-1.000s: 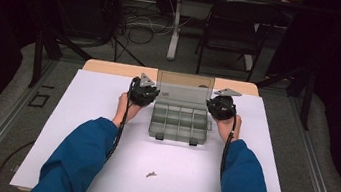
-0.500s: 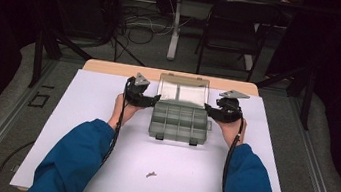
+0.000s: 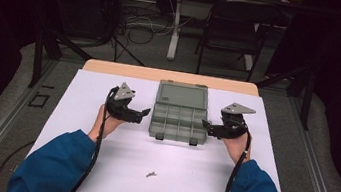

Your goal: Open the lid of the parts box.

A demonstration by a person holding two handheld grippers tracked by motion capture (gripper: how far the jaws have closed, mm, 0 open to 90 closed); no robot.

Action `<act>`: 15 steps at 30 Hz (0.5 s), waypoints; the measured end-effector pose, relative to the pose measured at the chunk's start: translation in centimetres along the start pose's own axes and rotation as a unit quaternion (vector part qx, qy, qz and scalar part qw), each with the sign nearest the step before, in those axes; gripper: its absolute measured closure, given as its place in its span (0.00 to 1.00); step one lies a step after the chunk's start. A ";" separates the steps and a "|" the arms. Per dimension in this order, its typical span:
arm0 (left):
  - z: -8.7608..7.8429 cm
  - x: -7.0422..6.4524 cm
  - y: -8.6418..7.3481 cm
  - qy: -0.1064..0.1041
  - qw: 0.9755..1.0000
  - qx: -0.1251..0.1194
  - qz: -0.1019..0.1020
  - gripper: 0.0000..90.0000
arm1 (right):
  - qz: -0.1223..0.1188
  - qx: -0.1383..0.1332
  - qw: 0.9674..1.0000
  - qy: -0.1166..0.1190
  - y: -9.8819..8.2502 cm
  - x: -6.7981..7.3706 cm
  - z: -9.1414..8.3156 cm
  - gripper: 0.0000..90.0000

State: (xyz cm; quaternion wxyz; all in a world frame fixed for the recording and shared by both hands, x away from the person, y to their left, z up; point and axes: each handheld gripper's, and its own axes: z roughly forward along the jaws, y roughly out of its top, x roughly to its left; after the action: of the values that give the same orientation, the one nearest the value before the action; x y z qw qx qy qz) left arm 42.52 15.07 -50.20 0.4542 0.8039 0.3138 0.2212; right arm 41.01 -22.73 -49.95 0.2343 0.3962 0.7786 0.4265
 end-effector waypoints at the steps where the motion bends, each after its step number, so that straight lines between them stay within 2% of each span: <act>1: -0.3 -0.2 -0.2 -0.002 1.000 -0.001 0.002 0.08 | -0.006 -0.001 1.000 0.000 -0.1 0.2 -0.2 0.15; 8: -2.5 -1.7 -2.5 -0.009 1.000 -0.001 0.014 0.04 | -0.028 -0.002 0.999 0.025 -0.8 2.2 -1.7 0.11; 15: -3.7 -2.8 -3.7 -0.016 0.999 0.008 0.029 0.01 | -0.054 0.001 0.997 0.049 -1.8 4.3 -2.3 0.09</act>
State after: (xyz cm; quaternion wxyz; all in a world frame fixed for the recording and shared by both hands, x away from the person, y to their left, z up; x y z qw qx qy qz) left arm 37.03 16.69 -51.75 0.4463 0.8194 0.2852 0.2192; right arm 36.16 -20.91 -50.32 0.2177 0.3325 0.8098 0.4315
